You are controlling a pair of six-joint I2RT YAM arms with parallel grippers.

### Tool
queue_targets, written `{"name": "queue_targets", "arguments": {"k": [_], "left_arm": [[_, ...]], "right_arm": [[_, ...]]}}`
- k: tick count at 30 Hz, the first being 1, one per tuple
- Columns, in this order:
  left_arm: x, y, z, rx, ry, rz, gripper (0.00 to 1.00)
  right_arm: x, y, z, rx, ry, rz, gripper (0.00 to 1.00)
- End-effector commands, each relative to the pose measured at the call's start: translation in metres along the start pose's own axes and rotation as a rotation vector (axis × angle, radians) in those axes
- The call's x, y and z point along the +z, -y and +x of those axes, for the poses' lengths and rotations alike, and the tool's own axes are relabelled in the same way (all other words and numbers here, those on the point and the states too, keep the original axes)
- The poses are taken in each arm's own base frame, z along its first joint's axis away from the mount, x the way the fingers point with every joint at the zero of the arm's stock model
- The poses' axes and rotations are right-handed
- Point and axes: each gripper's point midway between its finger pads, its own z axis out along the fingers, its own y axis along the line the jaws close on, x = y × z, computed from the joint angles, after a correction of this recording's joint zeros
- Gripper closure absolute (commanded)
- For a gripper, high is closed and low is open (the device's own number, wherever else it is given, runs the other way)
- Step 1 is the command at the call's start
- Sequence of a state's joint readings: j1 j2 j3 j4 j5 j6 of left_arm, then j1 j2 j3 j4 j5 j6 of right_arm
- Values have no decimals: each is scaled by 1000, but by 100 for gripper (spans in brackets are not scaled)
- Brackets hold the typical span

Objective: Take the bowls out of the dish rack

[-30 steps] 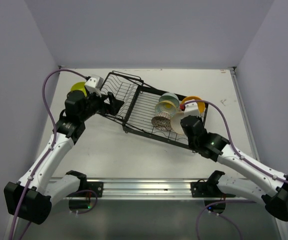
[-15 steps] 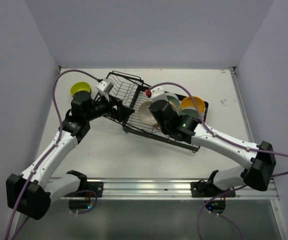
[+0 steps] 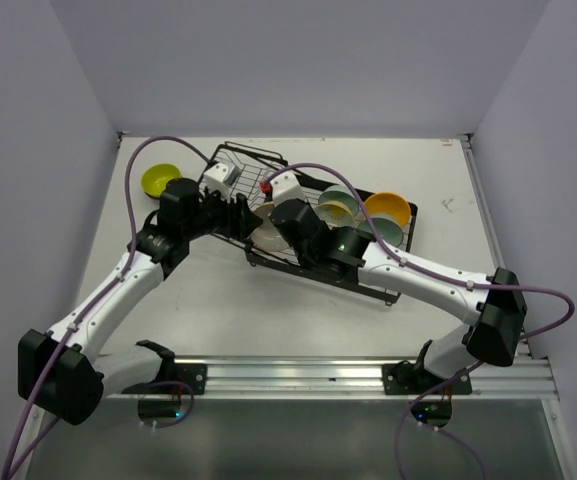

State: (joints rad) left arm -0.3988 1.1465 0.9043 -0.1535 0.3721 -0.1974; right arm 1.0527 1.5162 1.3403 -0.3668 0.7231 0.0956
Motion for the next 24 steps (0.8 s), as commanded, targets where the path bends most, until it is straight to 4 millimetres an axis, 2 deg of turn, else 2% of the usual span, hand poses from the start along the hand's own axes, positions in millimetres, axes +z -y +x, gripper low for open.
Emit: {"name": "queue_targets", "arguments": {"k": [1, 4, 8, 13, 14, 18, 19, 20, 23, 24], "left_arm": [[-1, -5, -16, 45, 24, -46, 41], [0, -6, -15, 45, 20, -50, 45], [0, -7, -14, 48, 16, -60, 61], [3, -10, -11, 62, -6, -83, 74], [3, -9, -10, 65, -11, -84, 80], [7, -6, -6, 71, -32, -73, 88], [8, -5, -5, 75, -39, -70, 92], [8, -5, -5, 75, -40, -74, 100], [9, -9, -5, 66, -43, -102, 100], [8, -10, -7, 58, -37, -111, 100]], "right_arm": [[-16, 7, -46, 143, 118, -17, 100], [-17, 4, -45, 165, 122, -40, 100], [-19, 3, -45, 190, 127, -59, 100], [-24, 0, -50, 219, 134, -88, 100], [-23, 0, -50, 219, 129, -86, 100], [-25, -2, -54, 235, 132, -98, 100], [-25, -3, -56, 241, 135, -107, 100], [-24, -5, -56, 240, 133, -109, 100], [-23, -8, -57, 244, 132, -116, 99], [-22, -9, -56, 246, 129, -116, 95]]}}
